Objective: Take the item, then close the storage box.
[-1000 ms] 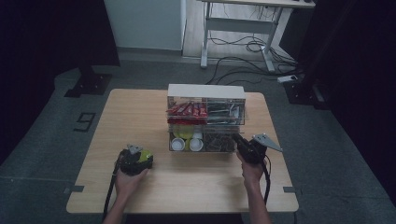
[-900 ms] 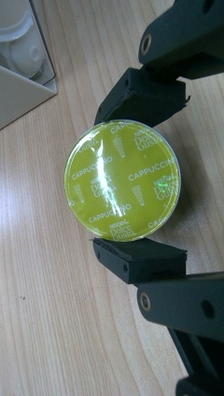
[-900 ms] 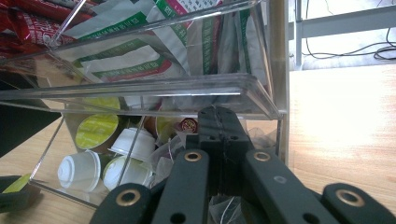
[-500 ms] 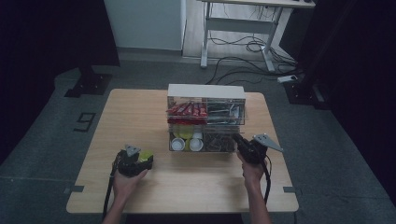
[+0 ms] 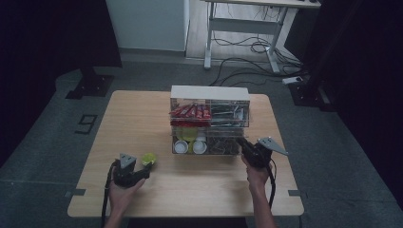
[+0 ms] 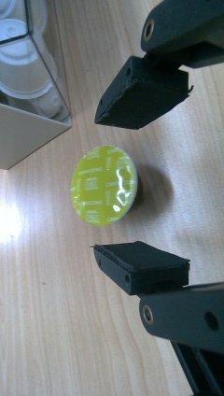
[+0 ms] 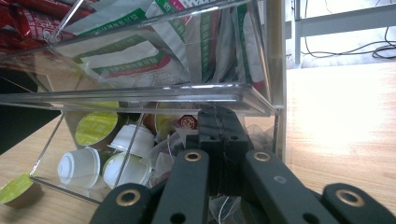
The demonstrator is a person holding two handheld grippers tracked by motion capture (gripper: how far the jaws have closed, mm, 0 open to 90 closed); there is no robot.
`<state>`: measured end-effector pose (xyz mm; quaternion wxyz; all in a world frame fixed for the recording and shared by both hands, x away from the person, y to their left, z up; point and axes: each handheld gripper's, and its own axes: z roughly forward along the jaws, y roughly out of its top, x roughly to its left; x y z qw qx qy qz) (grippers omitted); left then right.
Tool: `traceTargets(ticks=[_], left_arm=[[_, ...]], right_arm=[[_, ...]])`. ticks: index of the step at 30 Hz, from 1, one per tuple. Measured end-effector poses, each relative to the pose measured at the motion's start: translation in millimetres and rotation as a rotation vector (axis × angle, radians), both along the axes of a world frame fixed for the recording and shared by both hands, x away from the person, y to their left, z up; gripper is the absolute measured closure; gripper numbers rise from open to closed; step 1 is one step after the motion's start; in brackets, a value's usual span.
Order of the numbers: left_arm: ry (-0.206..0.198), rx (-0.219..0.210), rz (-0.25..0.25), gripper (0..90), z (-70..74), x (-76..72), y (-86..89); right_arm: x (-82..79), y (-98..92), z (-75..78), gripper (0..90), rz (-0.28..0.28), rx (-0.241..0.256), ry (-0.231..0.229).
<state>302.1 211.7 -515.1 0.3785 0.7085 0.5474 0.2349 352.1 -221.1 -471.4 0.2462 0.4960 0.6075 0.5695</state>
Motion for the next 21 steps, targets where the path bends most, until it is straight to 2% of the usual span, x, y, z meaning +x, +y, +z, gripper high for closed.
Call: traceTargets(ticks=[6, 10, 14, 21], left_arm=[[0.008, -0.004, -0.015, 31.6, -5.0, -3.6, 2.1], [-0.006, -0.008, -0.005, 31.4, -2.8, -5.8, 10.7], [-0.008, -0.034, 0.011, 31.7, -3.2, -9.2, 19.1], [-0.008, -0.044, -0.005, 32.0, -3.7, -11.4, 16.4]], right_arm=[[-1.1, 1.6, -3.3, 89.3, -0.004, -0.013, 0.009], [-3.3, 2.2, -6.4, 89.3, -0.007, -0.021, 0.021], [-6.6, 3.2, -11.5, 89.3, -0.014, -0.032, 0.035], [-12.5, 2.9, -12.1, 89.3, -0.027, -0.038, 0.034]])
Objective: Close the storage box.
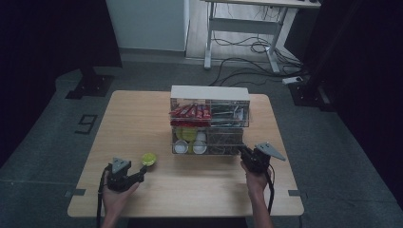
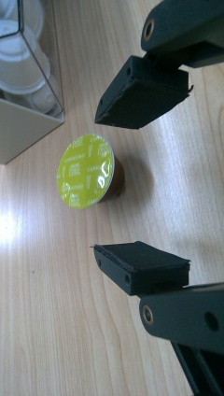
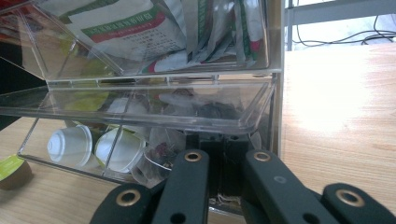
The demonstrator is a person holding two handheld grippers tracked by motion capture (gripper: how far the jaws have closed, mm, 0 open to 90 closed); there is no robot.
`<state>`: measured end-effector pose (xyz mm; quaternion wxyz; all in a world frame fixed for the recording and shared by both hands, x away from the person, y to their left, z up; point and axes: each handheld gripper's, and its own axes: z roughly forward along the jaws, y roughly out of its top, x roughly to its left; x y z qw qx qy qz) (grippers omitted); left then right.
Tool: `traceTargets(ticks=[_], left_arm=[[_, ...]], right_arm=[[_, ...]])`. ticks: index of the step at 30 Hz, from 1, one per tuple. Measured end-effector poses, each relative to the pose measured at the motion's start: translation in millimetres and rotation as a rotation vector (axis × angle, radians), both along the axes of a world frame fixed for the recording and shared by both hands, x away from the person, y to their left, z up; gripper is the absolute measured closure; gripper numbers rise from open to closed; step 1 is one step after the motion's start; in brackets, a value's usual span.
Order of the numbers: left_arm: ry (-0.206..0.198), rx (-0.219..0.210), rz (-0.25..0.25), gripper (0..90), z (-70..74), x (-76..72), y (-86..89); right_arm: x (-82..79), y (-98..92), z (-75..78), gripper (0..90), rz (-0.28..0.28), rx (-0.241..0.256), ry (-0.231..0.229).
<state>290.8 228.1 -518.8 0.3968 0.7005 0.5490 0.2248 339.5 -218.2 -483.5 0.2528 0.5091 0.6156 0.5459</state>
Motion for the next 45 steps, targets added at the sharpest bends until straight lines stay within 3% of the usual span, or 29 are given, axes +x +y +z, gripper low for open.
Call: traceTargets(ticks=[14, 34, 45], left_arm=[[0.020, 0.007, -0.034, 32.2, -4.9, -3.1, -10.6], [0.039, 0.017, -0.038, 32.5, -11.0, -4.5, -11.6], [0.051, 0.014, -0.040, 32.5, -13.2, -3.9, -11.0]], right_arm=[[-9.0, -3.4, 1.1, 89.3, 0.002, 0.003, 0.005], [-16.6, -5.6, -13.7, 89.2, 0.003, -0.025, 0.049], [-15.5, -7.4, -23.6, 89.1, 0.009, -0.026, 0.096]])
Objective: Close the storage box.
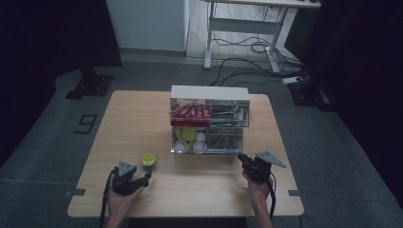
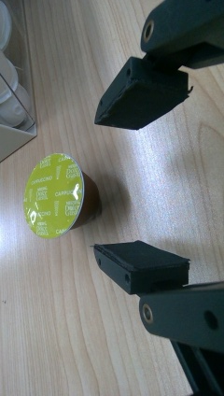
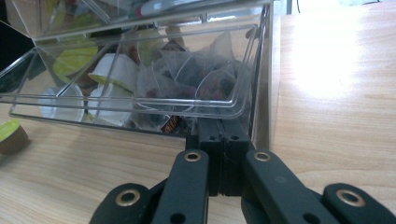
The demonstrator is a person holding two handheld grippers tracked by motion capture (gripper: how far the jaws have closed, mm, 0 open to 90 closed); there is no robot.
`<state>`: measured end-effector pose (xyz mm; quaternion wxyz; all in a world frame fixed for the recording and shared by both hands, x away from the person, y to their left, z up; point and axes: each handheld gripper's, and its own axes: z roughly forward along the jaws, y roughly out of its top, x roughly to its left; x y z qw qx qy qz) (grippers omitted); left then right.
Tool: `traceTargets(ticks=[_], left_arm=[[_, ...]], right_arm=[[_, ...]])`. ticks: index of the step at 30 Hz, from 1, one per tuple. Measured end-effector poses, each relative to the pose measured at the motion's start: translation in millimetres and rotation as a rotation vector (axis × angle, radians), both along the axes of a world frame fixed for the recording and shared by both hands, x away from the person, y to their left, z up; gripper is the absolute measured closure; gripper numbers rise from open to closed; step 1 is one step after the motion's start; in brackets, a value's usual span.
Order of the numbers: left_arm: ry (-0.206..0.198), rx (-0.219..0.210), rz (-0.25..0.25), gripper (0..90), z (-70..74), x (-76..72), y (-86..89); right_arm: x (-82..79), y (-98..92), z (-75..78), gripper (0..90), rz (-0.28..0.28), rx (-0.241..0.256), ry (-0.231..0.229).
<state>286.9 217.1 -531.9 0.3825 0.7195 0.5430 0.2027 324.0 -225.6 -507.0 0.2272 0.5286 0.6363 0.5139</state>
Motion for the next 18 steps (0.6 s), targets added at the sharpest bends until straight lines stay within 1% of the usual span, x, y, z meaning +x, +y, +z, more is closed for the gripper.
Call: traceTargets(ticks=[5, 8, 14, 18], left_arm=[[0.003, -0.001, 0.000, 32.5, -0.4, 0.2, 0.8], [0.003, -0.012, 0.000, 32.5, -0.4, 0.2, 0.7], [0.007, -0.012, -0.001, 32.5, -0.9, 0.5, 0.1], [0.011, -0.010, -0.002, 32.5, -1.8, 0.7, 0.3]], right_arm=[[-0.2, -0.3, -2.8, 89.1, 0.001, -0.004, 0.015], [-0.7, -0.1, -5.3, 89.0, -0.001, -0.007, 0.025], [-1.4, 1.5, -8.3, 88.7, 0.003, -0.014, 0.041], [0.0, 2.4, -11.6, 88.2, 0.010, -0.015, 0.062]])
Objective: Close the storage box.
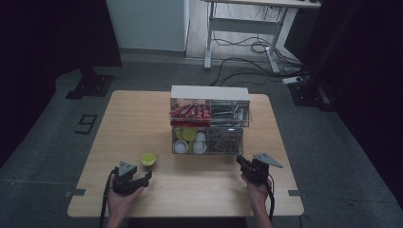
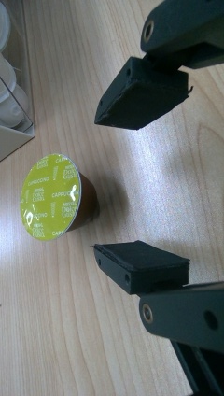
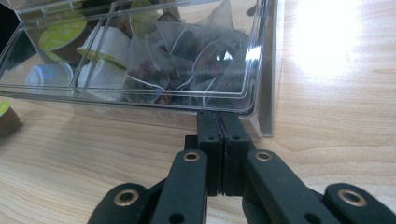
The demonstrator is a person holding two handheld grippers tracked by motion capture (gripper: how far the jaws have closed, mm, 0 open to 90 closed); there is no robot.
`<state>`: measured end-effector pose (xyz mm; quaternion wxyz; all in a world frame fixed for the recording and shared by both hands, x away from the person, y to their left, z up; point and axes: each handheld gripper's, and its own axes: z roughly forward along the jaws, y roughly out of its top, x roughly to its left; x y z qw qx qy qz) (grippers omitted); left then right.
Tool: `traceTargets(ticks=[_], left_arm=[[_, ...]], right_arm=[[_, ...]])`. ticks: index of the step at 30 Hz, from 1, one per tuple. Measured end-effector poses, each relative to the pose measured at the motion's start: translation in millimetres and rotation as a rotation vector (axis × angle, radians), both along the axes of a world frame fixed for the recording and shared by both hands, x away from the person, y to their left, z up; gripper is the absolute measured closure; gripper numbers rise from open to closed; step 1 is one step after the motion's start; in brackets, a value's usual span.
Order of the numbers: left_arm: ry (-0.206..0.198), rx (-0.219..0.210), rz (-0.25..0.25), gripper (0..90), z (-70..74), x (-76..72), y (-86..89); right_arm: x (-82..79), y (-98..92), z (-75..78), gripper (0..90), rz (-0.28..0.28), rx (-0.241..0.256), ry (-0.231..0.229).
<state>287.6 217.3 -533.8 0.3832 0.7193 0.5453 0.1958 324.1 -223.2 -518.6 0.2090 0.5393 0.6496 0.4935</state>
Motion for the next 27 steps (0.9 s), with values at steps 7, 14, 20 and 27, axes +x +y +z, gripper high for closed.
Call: traceTargets(ticks=[7, 14, 20, 27], left_arm=[[0.003, 0.001, -0.002, 32.4, -1.1, 0.0, -1.1], [0.008, -0.003, -0.005, 32.3, -1.1, -0.3, -1.6], [0.006, -0.007, -0.007, 32.1, -0.7, -0.9, -2.0], [-0.001, -0.008, -0.011, 31.8, 2.0, -2.2, -2.3]], right_arm=[[-0.3, -0.1, -0.8, 86.7, 0.004, 0.008, 0.002], [-2.4, 11.9, 0.8, 69.2, 0.035, -0.003, -0.003], [-3.0, 17.9, 2.9, 60.2, 0.046, -0.008, 0.002], [-5.4, 19.7, 2.4, 49.9, 0.044, -0.003, 0.014]])
